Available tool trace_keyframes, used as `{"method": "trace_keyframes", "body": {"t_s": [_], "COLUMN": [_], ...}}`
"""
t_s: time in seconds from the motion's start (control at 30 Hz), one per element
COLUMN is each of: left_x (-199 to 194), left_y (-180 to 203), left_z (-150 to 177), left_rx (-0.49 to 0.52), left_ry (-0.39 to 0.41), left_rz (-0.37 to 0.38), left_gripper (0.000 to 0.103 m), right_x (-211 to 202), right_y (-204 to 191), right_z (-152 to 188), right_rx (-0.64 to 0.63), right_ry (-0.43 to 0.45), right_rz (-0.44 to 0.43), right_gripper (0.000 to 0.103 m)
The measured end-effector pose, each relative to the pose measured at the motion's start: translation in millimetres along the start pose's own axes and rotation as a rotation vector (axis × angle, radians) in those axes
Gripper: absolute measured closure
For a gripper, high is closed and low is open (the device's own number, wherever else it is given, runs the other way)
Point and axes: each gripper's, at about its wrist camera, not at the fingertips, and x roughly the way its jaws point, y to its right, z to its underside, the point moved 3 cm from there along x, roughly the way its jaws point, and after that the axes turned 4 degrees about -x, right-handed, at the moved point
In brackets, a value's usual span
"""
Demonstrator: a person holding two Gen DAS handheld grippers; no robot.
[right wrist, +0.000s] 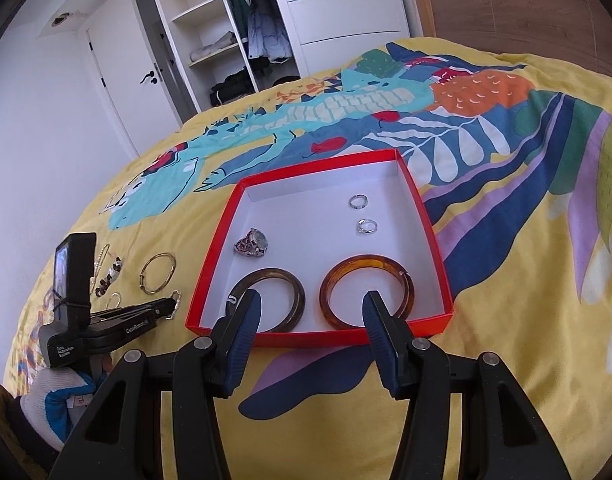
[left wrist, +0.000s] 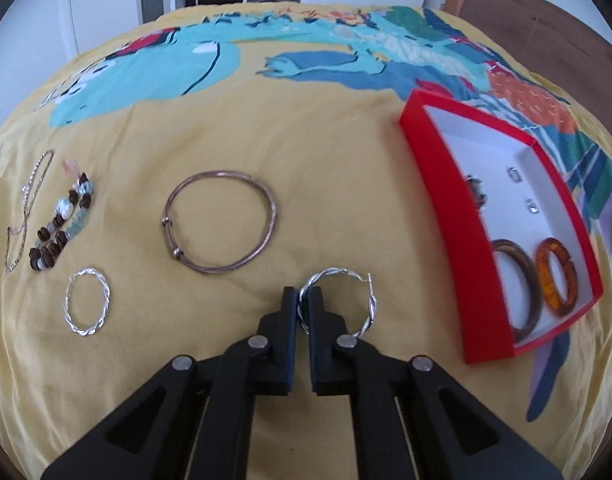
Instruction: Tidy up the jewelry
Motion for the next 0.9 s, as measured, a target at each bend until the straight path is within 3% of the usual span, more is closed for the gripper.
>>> {"method": "trace_keyframes", "body": {"t_s": [0.17, 0.3, 0.6, 0.73, 0.9], "left_x": [-24.8, -48.0, -25.1, 6.9, 28.1], "left_y": [8.6, 26.8, 114.3, 142.7, 148.4], "left_z": [-11.0, -28.6, -42.0, -41.8, -34.9], "left_rx": [-0.018, -0.014, 0.098, 0.137, 0.160], "left_ry": [0.060, 0.105, 0.055, 0.006, -0.026], "left_rz": [0.025, 0.087, 0.167, 0.117, 0.041], "left_gripper": [0.099, 0.099, 0.099, 0.098, 0.097], "right_x": [-5.5, -11.3, -17.4, -20.6, -20.8], "right_y": [3.5, 8.0, 22.3, 32.6, 44.1], "right_z": [-1.0, -2.7, -1.6, -1.3, -1.4], "right_rx": [0.005, 0.013, 0.036, 0.042, 0.052], "right_ry": [0.010, 0.023, 0.032, 0.034, 0.032], "right_rz": [0.005, 0.009, 0.027, 0.043, 0.062], "right_gripper": [0.051, 0.051, 0.051, 0.051, 0.051]}}
